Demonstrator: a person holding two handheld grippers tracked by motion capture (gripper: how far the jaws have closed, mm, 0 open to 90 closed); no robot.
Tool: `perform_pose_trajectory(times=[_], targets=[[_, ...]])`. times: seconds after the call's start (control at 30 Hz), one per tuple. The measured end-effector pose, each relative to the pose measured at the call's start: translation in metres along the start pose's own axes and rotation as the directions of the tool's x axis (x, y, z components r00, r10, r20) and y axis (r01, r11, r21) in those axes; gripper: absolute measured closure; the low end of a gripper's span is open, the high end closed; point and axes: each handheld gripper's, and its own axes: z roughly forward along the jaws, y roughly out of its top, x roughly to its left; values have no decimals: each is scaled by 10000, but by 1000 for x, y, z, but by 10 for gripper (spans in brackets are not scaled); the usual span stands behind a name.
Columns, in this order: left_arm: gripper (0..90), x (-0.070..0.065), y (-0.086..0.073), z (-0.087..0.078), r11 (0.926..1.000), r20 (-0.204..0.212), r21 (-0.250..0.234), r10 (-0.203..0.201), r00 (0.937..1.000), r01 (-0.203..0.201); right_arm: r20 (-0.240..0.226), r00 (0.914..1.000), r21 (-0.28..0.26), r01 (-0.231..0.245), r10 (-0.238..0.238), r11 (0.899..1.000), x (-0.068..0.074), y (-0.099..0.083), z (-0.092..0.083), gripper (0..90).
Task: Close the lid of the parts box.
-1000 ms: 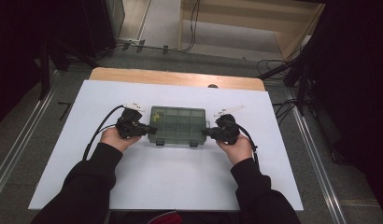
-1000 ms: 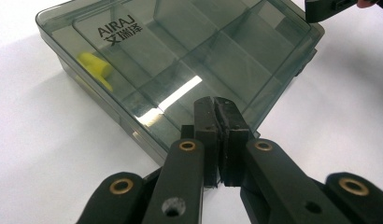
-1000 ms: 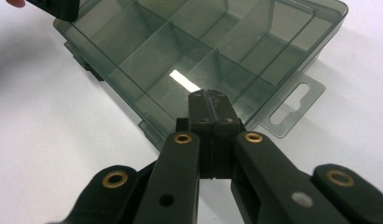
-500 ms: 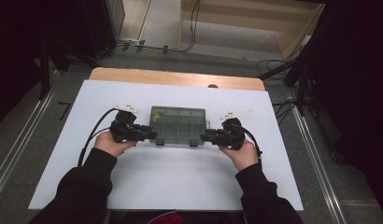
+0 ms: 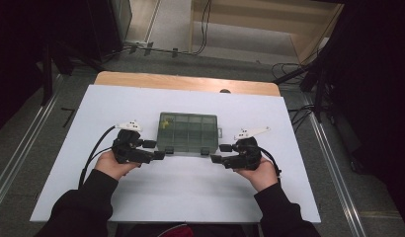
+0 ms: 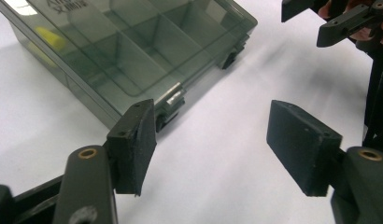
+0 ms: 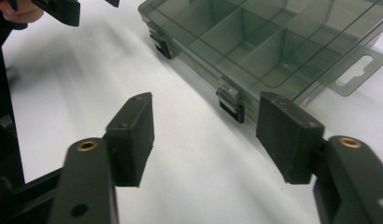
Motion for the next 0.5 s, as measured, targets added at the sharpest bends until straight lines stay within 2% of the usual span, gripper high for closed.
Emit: perform_pose_trajectory(times=[0.17,0.3,0.4,0.5], targets=[[326,-2,-7,-1,10000,-54,-27,8,10000,-8,41,9996,80,-282,281,9996,0,-7,1,296],[291,-4,-14,-3,10000,43,23,-9,10000,8,-47,9995,-54,-299,299,9995,2,-11,0,275],[292,-7,-20,-5,10000,3,72,11,10000,-11,-97,9999,-132,-25,23,9999,4,-15,-1,264],[292,-7,-24,-8,10000,33,65,34,10000,-34,-67,9998,-131,-180,179,9998,5,-19,-3,264]])
